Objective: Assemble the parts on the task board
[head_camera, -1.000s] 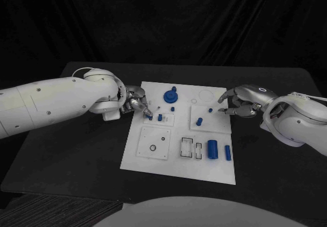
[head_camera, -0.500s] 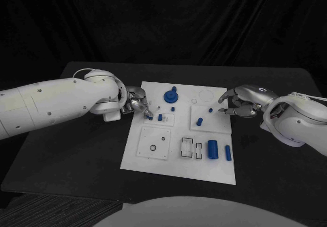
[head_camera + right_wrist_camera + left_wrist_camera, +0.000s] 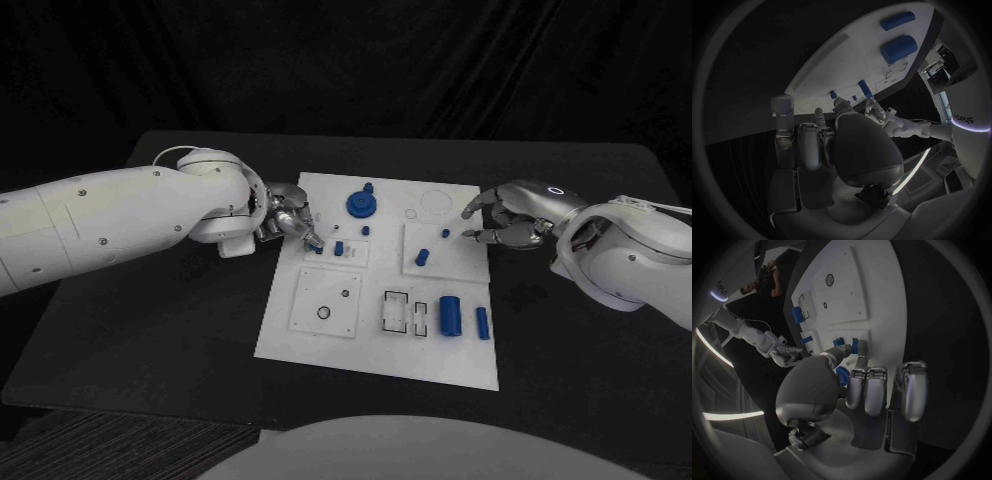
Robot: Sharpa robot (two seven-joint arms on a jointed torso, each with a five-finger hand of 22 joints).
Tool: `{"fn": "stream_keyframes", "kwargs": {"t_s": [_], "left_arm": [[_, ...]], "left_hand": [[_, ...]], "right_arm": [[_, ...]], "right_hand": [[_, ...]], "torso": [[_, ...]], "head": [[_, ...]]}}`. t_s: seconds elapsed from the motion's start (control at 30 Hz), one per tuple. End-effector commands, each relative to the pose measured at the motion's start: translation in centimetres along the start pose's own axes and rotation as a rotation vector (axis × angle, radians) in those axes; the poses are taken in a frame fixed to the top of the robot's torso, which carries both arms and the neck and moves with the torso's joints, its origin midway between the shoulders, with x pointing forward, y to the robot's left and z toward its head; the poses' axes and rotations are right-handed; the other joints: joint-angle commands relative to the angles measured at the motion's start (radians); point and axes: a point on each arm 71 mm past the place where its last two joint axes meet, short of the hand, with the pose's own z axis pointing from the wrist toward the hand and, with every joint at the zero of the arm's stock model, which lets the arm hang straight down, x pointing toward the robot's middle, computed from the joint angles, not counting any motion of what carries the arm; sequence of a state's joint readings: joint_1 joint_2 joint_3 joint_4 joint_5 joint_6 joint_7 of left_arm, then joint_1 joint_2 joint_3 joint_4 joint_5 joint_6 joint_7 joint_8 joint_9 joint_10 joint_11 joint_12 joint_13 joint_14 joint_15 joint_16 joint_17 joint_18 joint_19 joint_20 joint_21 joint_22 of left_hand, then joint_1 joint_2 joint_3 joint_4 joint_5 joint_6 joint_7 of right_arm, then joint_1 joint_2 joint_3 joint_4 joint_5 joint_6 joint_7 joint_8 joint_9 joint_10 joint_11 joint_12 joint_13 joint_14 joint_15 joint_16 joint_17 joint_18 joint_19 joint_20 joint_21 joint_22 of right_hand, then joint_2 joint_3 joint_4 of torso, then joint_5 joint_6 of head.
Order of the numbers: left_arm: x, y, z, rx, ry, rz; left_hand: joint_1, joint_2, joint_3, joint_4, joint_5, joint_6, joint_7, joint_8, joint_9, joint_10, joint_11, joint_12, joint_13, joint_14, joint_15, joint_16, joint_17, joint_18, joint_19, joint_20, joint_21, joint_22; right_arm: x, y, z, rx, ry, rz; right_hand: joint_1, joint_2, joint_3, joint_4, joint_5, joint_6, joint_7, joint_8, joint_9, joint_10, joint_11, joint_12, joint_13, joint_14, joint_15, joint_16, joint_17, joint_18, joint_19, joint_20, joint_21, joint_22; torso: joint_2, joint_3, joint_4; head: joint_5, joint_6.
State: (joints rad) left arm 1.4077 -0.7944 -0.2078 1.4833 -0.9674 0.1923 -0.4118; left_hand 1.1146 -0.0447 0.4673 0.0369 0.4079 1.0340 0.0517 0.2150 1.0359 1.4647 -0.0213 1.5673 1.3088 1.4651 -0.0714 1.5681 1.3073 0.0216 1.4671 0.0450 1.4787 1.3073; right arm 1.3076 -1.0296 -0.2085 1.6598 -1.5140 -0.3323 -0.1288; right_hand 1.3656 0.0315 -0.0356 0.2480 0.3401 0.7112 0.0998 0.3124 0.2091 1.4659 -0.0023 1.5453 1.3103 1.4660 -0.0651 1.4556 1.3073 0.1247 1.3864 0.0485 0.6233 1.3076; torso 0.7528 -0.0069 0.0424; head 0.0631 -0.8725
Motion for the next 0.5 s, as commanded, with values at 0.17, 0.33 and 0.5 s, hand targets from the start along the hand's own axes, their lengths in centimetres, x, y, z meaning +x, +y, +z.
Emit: {"fn": "stream_keyframes", "kwargs": {"t_s": [0.17,0.33,0.5], "left_arm": [[0.51,0.33,0.15,-0.007,0.010,-0.001],[0.51,0.35,0.12,-0.005,0.007,-0.002],[0.49,0.39,0.09,-0.003,0.004,-0.004]], "left_hand": [[0.000,0.010,0.059,-0.052,0.004,-0.001,-0.005,0.002,0.002,0.106,0.003,0.004,0.262,0.106,0.007,0.003,0.263,0.004,0.044,0.004,-0.005,0.229],[0.000,0.010,0.060,-0.053,0.005,-0.001,-0.005,0.002,0.002,0.106,0.003,0.004,0.262,0.106,0.007,0.003,0.263,0.004,0.044,0.004,-0.005,0.229],[0.000,0.009,0.061,-0.054,0.005,-0.001,-0.005,0.002,0.002,0.106,0.003,0.004,0.262,0.106,0.007,0.003,0.263,0.005,0.043,0.004,-0.006,0.228]], "right_arm": [[0.34,-0.22,-0.09,0.024,0.011,0.003],[0.42,-0.25,-0.11,0.026,0.013,0.003],[0.46,-0.28,-0.12,0.028,0.014,0.003]], "right_hand": [[0.010,-0.001,0.000,-0.007,0.006,0.007,0.000,-0.004,-0.002,0.060,0.006,-0.005,0.207,0.066,0.006,-0.007,0.146,0.018,-0.006,0.002,-0.005,0.051],[0.010,0.000,0.000,-0.008,0.006,0.007,0.000,-0.004,-0.002,0.059,0.006,-0.006,0.205,0.066,0.006,-0.007,0.146,0.018,-0.007,0.002,-0.007,0.051],[0.012,0.000,0.001,-0.008,0.007,0.007,0.000,-0.005,-0.002,0.059,0.006,-0.006,0.205,0.066,0.006,-0.008,0.145,0.019,-0.007,0.002,-0.010,0.050]], "torso": [[0.000,0.0003,-0.0008],[0.000,0.0002,-0.0003],[0.000,0.0001,0.0000]], "head": [[0.001,0.000],[0.000,0.000],[0.001,0.000]]}}
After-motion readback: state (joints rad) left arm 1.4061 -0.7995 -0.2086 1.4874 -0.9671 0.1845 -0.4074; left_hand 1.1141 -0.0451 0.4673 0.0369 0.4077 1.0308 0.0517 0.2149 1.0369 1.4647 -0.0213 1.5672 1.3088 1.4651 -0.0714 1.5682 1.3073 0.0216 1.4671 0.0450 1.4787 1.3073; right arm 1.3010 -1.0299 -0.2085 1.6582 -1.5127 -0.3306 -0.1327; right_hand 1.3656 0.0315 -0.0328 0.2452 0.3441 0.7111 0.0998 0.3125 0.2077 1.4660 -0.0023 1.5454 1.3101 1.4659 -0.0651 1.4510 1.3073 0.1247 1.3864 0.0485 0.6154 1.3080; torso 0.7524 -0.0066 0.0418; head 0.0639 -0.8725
